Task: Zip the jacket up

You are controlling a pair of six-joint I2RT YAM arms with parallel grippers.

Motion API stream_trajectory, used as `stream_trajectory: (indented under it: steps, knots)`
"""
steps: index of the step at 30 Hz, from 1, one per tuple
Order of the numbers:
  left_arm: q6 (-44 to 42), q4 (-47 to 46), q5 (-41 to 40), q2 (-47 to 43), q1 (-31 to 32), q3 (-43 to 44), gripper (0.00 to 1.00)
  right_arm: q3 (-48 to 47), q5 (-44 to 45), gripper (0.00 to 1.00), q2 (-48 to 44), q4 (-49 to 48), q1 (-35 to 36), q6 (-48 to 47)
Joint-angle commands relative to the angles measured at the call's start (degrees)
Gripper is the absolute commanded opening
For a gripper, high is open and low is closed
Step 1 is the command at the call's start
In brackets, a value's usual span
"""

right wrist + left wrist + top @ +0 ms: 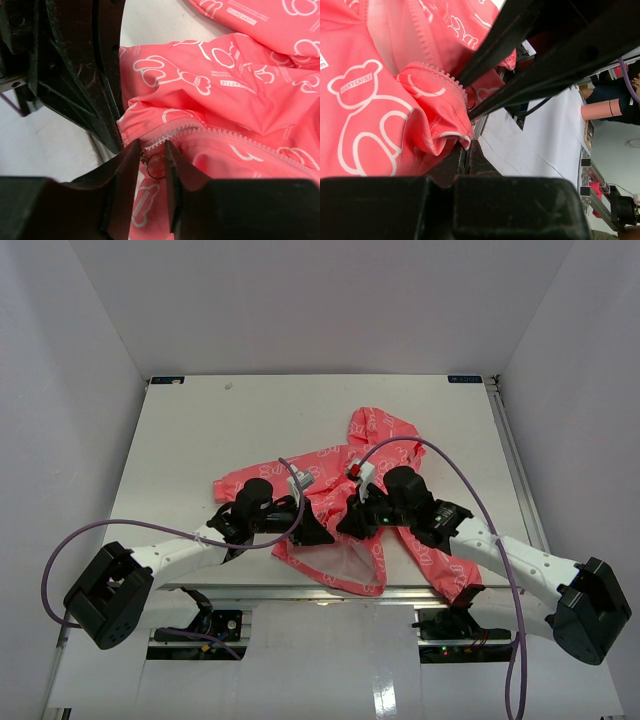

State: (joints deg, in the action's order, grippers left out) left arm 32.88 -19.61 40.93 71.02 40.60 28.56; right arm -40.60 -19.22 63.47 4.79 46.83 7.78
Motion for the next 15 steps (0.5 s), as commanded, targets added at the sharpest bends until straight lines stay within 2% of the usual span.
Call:
stream_trajectory:
  steps: [1, 7, 15]
  knots:
    - [-1.2, 0.0, -0.8, -2.0, -0.1, 0.3, 0.0, -1.6, 6.8, 0.36, -1.7, 2.4, 3.7, -0.3]
    - [-0.8, 0.0, -0.6, -2.0, 0.0, 0.3, 0.0, -3.0, 9.1, 0.48, -4.5, 5.0, 4.0, -5.0]
    - [-0.2, -0.8, 0.1, -2.0, -0.1, 0.2, 0.0, -3.2, 10.5, 0.51, -7.6, 8.7, 4.7, -11.5]
